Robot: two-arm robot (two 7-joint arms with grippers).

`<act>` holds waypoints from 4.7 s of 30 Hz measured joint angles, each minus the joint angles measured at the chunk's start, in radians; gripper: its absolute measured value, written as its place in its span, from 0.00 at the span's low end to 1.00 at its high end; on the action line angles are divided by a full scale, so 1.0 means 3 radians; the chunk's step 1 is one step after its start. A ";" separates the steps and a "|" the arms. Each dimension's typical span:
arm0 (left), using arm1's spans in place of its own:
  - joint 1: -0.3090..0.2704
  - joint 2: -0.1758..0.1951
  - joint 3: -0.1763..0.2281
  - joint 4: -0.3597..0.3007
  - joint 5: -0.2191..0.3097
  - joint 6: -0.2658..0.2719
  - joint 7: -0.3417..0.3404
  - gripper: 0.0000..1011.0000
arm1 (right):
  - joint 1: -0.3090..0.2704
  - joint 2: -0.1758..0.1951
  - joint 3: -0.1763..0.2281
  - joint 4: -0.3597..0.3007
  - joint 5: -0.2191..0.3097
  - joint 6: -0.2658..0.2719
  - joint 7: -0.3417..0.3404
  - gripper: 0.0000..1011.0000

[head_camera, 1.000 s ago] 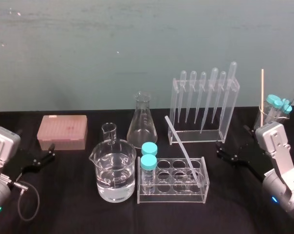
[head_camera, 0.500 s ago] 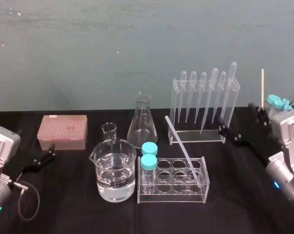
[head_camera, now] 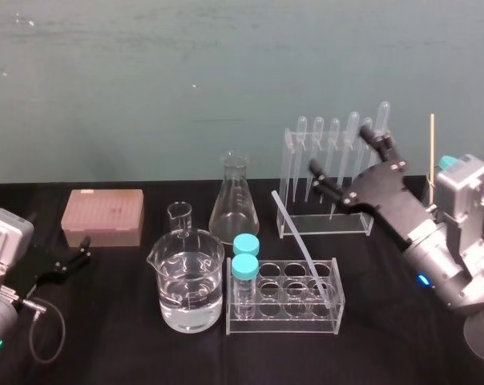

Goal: Pick up the stirring rod with one hand, then place it down.

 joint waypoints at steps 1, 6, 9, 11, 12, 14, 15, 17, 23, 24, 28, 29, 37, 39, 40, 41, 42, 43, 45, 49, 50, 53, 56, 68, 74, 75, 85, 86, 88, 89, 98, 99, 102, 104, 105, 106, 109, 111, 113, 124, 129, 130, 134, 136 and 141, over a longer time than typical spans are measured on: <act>0.0000 0.0000 0.0000 0.0000 0.0000 0.0000 0.0000 0.99 | 0.0028 -0.0012 -0.0026 0.0018 0.0122 0.0107 0.0139 0.99; 0.0000 0.0000 0.0000 0.0000 0.0000 0.0000 0.0000 0.99 | 0.0124 -0.0054 -0.0098 0.0091 0.0375 0.0441 0.0466 0.99; 0.0000 0.0000 0.0000 0.0000 0.0000 0.0000 0.0000 0.99 | 0.0174 -0.0077 -0.0130 0.0143 0.0433 0.0581 0.0580 0.99; 0.0000 0.0000 0.0000 0.0000 0.0000 0.0000 0.0000 0.99 | 0.0241 -0.0109 -0.0162 0.0216 0.0494 0.0725 0.0722 0.99; 0.0000 0.0000 0.0000 0.0000 0.0000 0.0000 0.0000 0.99 | 0.0261 -0.0120 -0.0168 0.0240 0.0506 0.0758 0.0753 0.99; 0.0000 0.0000 0.0000 0.0000 0.0000 0.0000 0.0000 0.99 | 0.0305 -0.0145 -0.0183 0.0300 0.0528 0.0846 0.0824 0.99; 0.0000 0.0000 0.0000 0.0000 0.0000 0.0000 0.0000 0.99 | 0.0317 -0.0151 -0.0186 0.0317 0.0532 0.0870 0.0840 0.99; 0.0000 0.0000 0.0000 0.0000 0.0000 0.0000 0.0000 0.99 | 0.0344 -0.0165 -0.0194 0.0354 0.0548 0.0939 0.0884 0.99; 0.0000 0.0000 0.0000 0.0000 0.0000 0.0000 0.0000 0.99 | 0.0415 -0.0215 -0.0214 0.0479 0.0577 0.1186 0.1010 0.99; 0.0000 0.0000 0.0000 0.0000 0.0000 0.0000 0.0000 0.99 | 0.0417 -0.0220 -0.0215 0.0486 0.0576 0.1201 0.1014 0.99; 0.0000 0.0000 0.0000 0.0000 0.0000 0.0000 0.0000 0.99 | 0.0421 -0.0250 -0.0206 0.0508 0.0546 0.1278 0.1020 0.99; 0.0000 0.0000 0.0000 0.0000 0.0000 0.0000 0.0000 0.99 | 0.0421 -0.0252 -0.0205 0.0508 0.0544 0.1281 0.1020 0.99; 0.0000 0.0000 0.0000 0.0000 0.0000 0.0000 0.0000 0.99 | 0.0420 -0.0247 -0.0205 0.0508 0.0543 0.1278 0.1019 0.99; 0.0000 0.0000 0.0000 0.0000 0.0000 0.0000 0.0000 0.99 | 0.0420 -0.0246 -0.0205 0.0508 0.0544 0.1276 0.1018 0.99; 0.0000 0.0000 0.0000 0.0000 0.0000 0.0000 0.0000 0.99 | 0.0420 -0.0245 -0.0205 0.0508 0.0544 0.1275 0.1018 0.99; 0.0000 0.0000 0.0000 0.0000 0.0000 0.0000 0.0000 0.99 | 0.0420 -0.0245 -0.0205 0.0508 0.0544 0.1275 0.1018 0.98; 0.0000 0.0000 0.0000 0.0000 0.0000 0.0000 0.0000 0.99 | 0.0420 -0.0245 -0.0205 0.0508 0.0544 0.1274 0.1018 0.97; 0.0000 0.0000 0.0000 0.0000 0.0000 0.0000 0.0000 0.99 | 0.0420 -0.0244 -0.0205 0.0508 0.0544 0.1273 0.1018 0.95; 0.0000 0.0000 0.0000 0.0000 0.0000 0.0000 0.0000 0.99 | 0.0420 -0.0244 -0.0205 0.0508 0.0545 0.1272 0.1018 0.91; 0.0000 0.0000 0.0000 0.0000 0.0000 0.0000 0.0000 0.99 | 0.0420 -0.0243 -0.0205 0.0507 0.0546 0.1268 0.1018 0.81; 0.0000 0.0000 0.0000 0.0000 0.0000 0.0000 0.0000 0.99 | 0.0420 -0.0243 -0.0205 0.0507 0.0546 0.1267 0.1018 0.78; 0.0000 0.0000 0.0000 0.0000 0.0000 0.0000 0.0000 0.99 | 0.0420 -0.0241 -0.0206 0.0506 0.0547 0.1265 0.1018 0.68; 0.0000 0.0000 0.0000 0.0000 0.0000 0.0000 0.0000 0.99 | 0.0420 -0.0241 -0.0205 0.0506 0.0547 0.1264 0.1018 0.60; 0.0000 0.0000 0.0000 0.0000 0.0000 0.0000 0.0000 0.99 | 0.0420 -0.0240 -0.0206 0.0506 0.0549 0.1260 0.1018 0.22; 0.0000 0.0000 0.0000 0.0000 0.0000 0.0000 0.0000 0.99 | 0.0420 -0.0240 -0.0206 0.0506 0.0549 0.1260 0.1018 0.07; 0.0000 0.0000 0.0000 0.0000 0.0000 0.0000 0.0000 0.99 | 0.0420 -0.0240 -0.0206 0.0506 0.0549 0.1260 0.1018 0.07; 0.0000 0.0000 0.0000 0.0000 0.0000 0.0000 0.0000 0.99 | 0.0338 -0.0317 -0.0034 0.0468 0.0590 0.0921 0.1072 0.07; 0.0000 0.0000 0.0000 0.0000 0.0000 0.0000 0.0000 0.99 | 0.0328 -0.0345 0.0021 0.0457 0.0650 0.0831 0.1118 0.07; 0.0000 0.0000 0.0000 0.0000 0.0000 0.0000 0.0000 0.99 | 0.0320 -0.0372 0.0078 0.0452 0.0729 0.0733 0.1198 0.07; 0.0000 0.0000 0.0000 0.0000 0.0000 0.0000 0.0000 0.99 | 0.0318 -0.0385 0.0110 0.0451 0.0779 0.0677 0.1254 0.07; 0.0000 0.0000 0.0000 0.0000 0.0000 0.0000 0.0000 0.99 | 0.0329 -0.0456 0.0336 0.0424 0.1066 -0.0036 0.1778 0.07; 0.0000 0.0000 0.0000 0.0000 0.0000 0.0000 0.0000 0.99 | 0.0328 -0.0457 0.0348 0.0427 0.1048 -0.0093 0.1790 0.07; 0.0000 0.0000 0.0000 0.0000 0.0000 0.0000 0.0000 0.99 | 0.0303 -0.0465 0.0394 0.0457 0.0910 -0.0325 0.1784 0.07; 0.0000 0.0000 0.0000 0.0000 0.0000 0.0000 0.0000 0.99 | 0.0286 -0.0467 0.0418 0.0477 0.0842 -0.0406 0.1766 0.07; 0.0000 0.0000 0.0000 0.0000 0.0000 0.0000 0.0000 0.99 | 0.0266 -0.0470 0.0438 0.0504 0.0786 -0.0457 0.1746 0.07; 0.0000 0.0000 0.0000 0.0000 0.0000 0.0000 0.0000 0.99 | 0.0258 -0.0471 0.0448 0.0518 0.0761 -0.0472 0.1734 0.07; 0.0000 0.0000 0.0000 0.0000 0.0000 0.0000 0.0000 0.99 | 0.0225 -0.0477 0.0490 0.0553 0.0671 -0.0471 0.1657 0.07; 0.0000 0.0000 0.0000 0.0000 0.0000 0.0000 0.0000 0.99 | 0.0216 -0.0479 0.0501 0.0559 0.0650 -0.0457 0.1633 0.07; 0.0000 0.0000 0.0000 0.0000 0.0000 0.0000 0.0000 0.99 | 0.0217 -0.0479 0.0501 0.0559 0.0653 -0.0457 0.1636 0.07; 0.0000 0.0000 0.0000 0.0000 0.0000 0.0000 0.0000 0.99 | 0.0224 -0.0478 0.0492 0.0555 0.0676 -0.0480 0.1664 0.07; 0.0000 0.0000 0.0000 0.0000 0.0000 0.0000 0.0000 0.99 | 0.0226 -0.0478 0.0490 0.0554 0.0680 -0.0486 0.1669 0.07; 0.0000 0.0000 0.0000 0.0000 0.0000 0.0000 0.0000 0.99 | 0.0226 -0.0478 0.0490 0.0553 0.0681 -0.0488 0.1671 0.07; 0.0000 0.0000 0.0000 0.0000 0.0000 0.0000 0.0000 0.99 | 0.0228 -0.0478 0.0489 0.0552 0.0683 -0.0492 0.1675 0.07; 0.0000 0.0000 0.0000 0.0000 0.0000 0.0000 0.0000 0.99 | 0.0228 -0.0478 0.0488 0.0551 0.0684 -0.0494 0.1676 0.07; 0.0000 0.0000 0.0000 0.0000 0.0000 0.0000 0.0000 0.99 | 0.0230 -0.0478 0.0487 0.0551 0.0685 -0.0496 0.1679 0.07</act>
